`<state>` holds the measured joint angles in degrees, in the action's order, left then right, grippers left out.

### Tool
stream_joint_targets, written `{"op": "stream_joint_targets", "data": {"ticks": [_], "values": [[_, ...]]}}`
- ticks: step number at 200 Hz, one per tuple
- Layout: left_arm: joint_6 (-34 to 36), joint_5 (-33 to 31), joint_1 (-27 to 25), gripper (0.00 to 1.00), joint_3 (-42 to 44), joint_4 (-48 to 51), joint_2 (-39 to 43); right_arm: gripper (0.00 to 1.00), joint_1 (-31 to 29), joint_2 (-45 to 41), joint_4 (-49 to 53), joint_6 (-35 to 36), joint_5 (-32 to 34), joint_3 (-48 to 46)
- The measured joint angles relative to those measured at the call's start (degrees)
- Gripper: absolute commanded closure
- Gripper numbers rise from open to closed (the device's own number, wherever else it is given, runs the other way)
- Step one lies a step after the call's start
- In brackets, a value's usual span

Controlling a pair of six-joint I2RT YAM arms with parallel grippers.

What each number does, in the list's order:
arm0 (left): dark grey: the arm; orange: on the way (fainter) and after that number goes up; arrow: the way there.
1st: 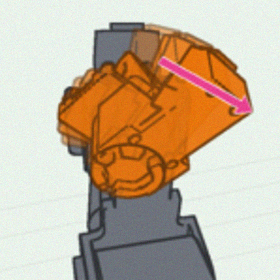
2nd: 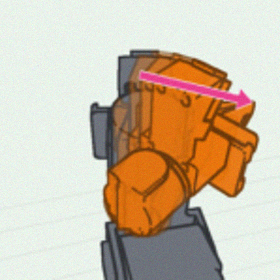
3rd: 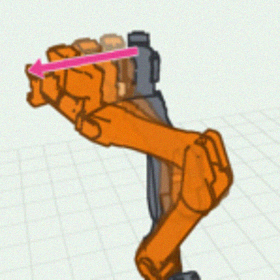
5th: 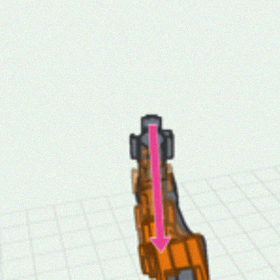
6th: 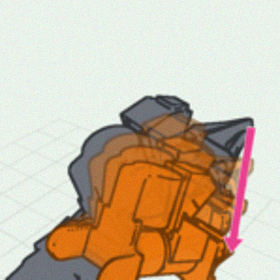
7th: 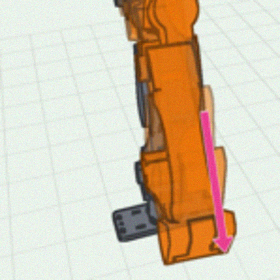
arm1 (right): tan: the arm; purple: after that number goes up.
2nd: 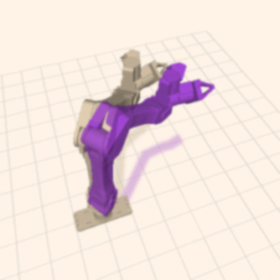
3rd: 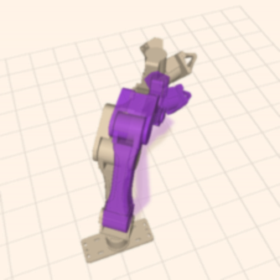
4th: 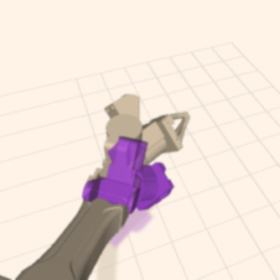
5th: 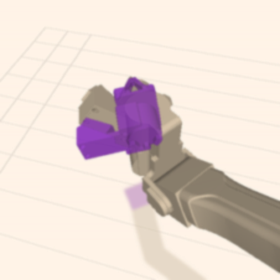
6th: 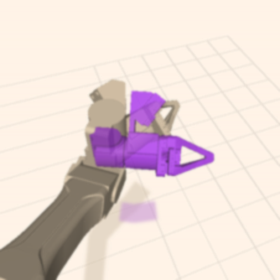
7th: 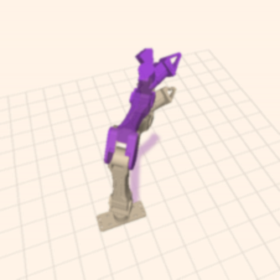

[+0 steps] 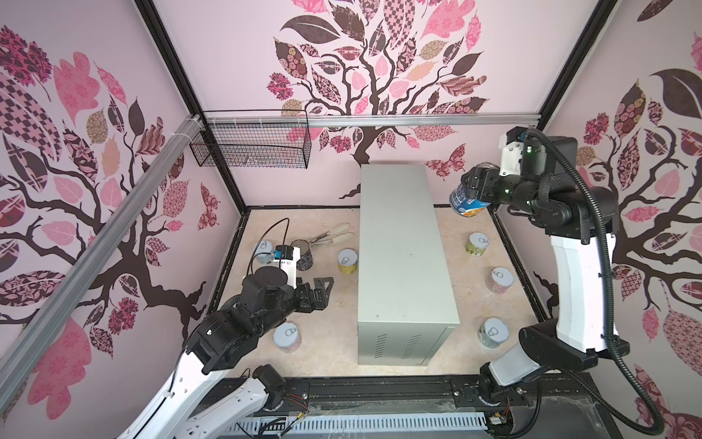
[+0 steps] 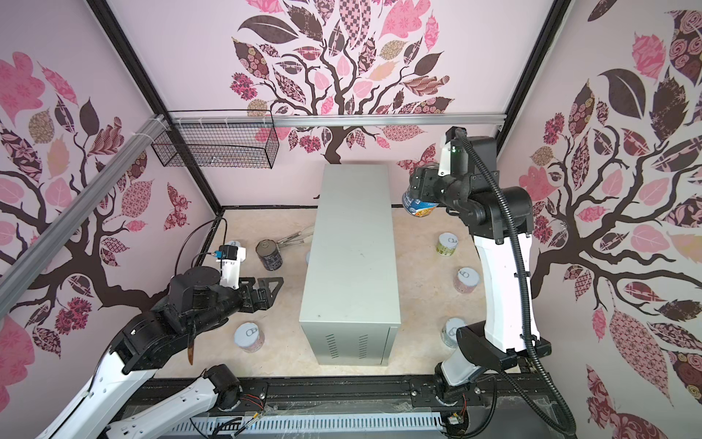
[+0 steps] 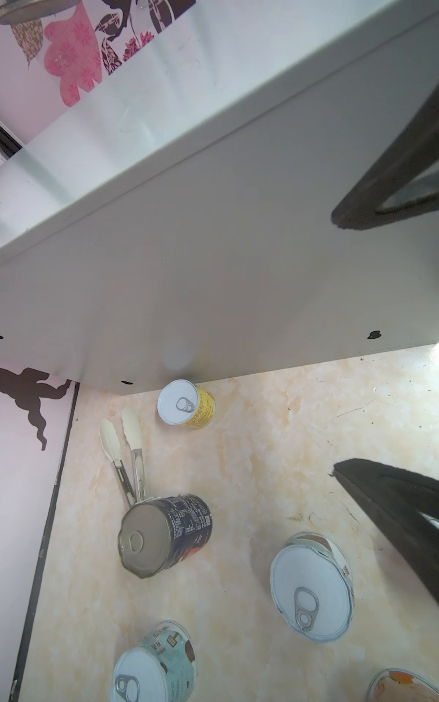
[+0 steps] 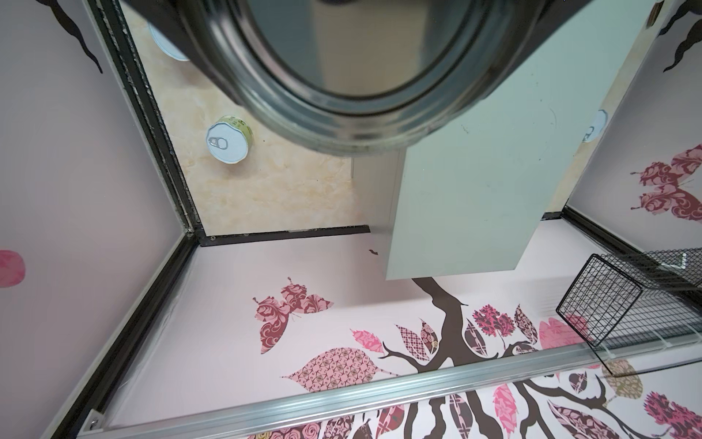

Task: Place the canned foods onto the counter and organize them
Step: 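Lift the Progresso can with the right gripper up over the grey cabinet, then lower the Progresso can onto the cabinet top with the right gripper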

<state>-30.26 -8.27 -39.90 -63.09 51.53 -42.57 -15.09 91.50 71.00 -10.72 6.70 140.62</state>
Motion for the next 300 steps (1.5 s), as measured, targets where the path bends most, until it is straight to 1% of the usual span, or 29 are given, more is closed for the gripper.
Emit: {"op": "stream_joint_targets", "data": {"ticks": [33,89,118,161,177,185,192,236,251,268,270,272,300], "values": [[0.13,0.04,0.0,0.02,2.14,-0.09,-0.02,0.67,-3.37,0.7,2.99,0.55,0.07,-0.37],[0.2,1.11,-0.02,0.02,4.42,-2.19,-1.84,0.66,-13.77,4.5,4.63,1.09,0.09,2.71],[0.31,2.1,0.0,0.02,4.74,-3.23,-2.95,0.63,-16.02,6.16,4.68,1.38,0.44,2.73],[0.35,3.28,0.0,0.02,5.05,-5.66,-3.67,0.5,-17.55,8.63,2.38,1.95,2.38,3.5],[0.42,3.56,-0.02,0.02,5.49,-6.43,-3.67,0.43,-17.94,9.29,1.2,2.16,2.82,3.5],[0.5,3.56,0.0,0.02,5.81,-6.58,-3.65,0.37,-18.08,9.62,0.61,2.23,2.99,3.52],[0.57,3.56,0.0,0.02,6.05,-6.6,-3.65,0.34,-18.12,9.99,0.0,2.4,3.1,3.56],[1.66,3.41,0.0,0.02,6.64,-7.02,-2.54,0.2,-18.14,11.23,-3.17,3.63,2.21,3.5],[1.92,3.39,0.0,0.02,6.64,-7.13,-2.1,0.12,-18.16,11.23,-4.09,4.0,1.6,2.95],[2.21,3.32,0.0,0.02,6.64,-7.13,-2.03,0.07,-18.16,11.21,-5.42,4.68,1.01,2.12],[2.23,3.3,0.0,0.02,6.64,-7.15,-2.03,0.02,-18.16,11.21,-5.62,4.72,0.96,2.05],[2.27,3.28,0.0,0.02,6.64,-7.13,-2.05,0.01,-18.16,11.21,-5.75,4.7,0.92,1.97],[2.64,3.02,-0.02,0.02,6.62,-7.1,-2.05,0.0,-18.18,11.19,-7.8,5.22,-0.15,-0.24]]}}
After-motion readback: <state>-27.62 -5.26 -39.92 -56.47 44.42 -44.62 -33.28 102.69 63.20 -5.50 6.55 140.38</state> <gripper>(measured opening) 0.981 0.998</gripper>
